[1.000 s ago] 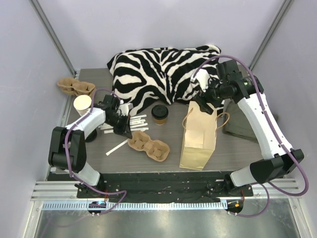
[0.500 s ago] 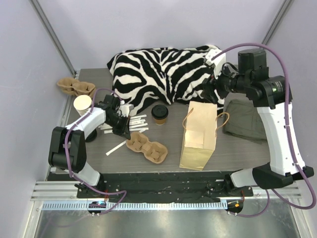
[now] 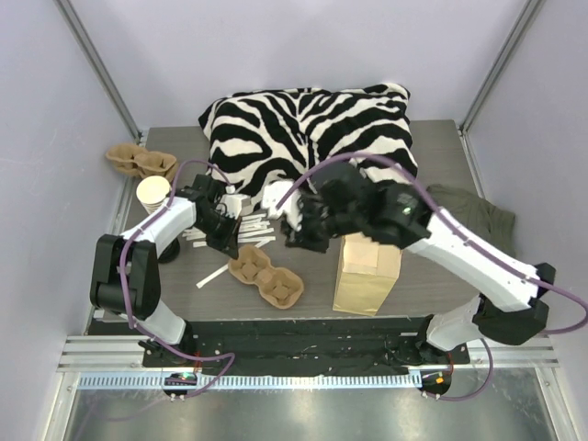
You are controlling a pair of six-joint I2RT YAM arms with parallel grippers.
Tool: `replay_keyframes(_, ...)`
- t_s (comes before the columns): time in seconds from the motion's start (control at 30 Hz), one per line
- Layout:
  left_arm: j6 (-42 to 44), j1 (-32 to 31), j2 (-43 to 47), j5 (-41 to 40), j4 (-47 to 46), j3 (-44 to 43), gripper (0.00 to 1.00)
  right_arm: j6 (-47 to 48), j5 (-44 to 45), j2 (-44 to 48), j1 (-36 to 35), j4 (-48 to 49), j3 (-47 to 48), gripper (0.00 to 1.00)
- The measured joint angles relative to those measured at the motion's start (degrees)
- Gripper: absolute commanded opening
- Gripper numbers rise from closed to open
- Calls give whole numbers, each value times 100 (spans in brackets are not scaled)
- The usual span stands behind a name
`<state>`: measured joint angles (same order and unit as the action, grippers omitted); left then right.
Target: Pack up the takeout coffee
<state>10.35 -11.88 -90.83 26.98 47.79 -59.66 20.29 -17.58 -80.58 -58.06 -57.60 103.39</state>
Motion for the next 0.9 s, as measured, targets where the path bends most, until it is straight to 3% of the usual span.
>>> replay_keyframes(0.07, 87, 0, -20, -26, 31, 0, 0, 42, 479, -131, -420, 153, -339, 1)
replay_keyframes(0.3, 256, 0, -85, -35, 76, 0, 0, 144, 1888, -940, -1515, 802, -1307, 1)
replay_keyframes(0.7, 428, 0, -105, 9, 61, 11, 0, -168, 2328, -1064, -1506, 2726, -3766, 1)
replay_keyframes(0.9, 466, 0, -105, 50, 31, 11, 0, -647, 2500, -1255, -1475, 3770, -4175, 1)
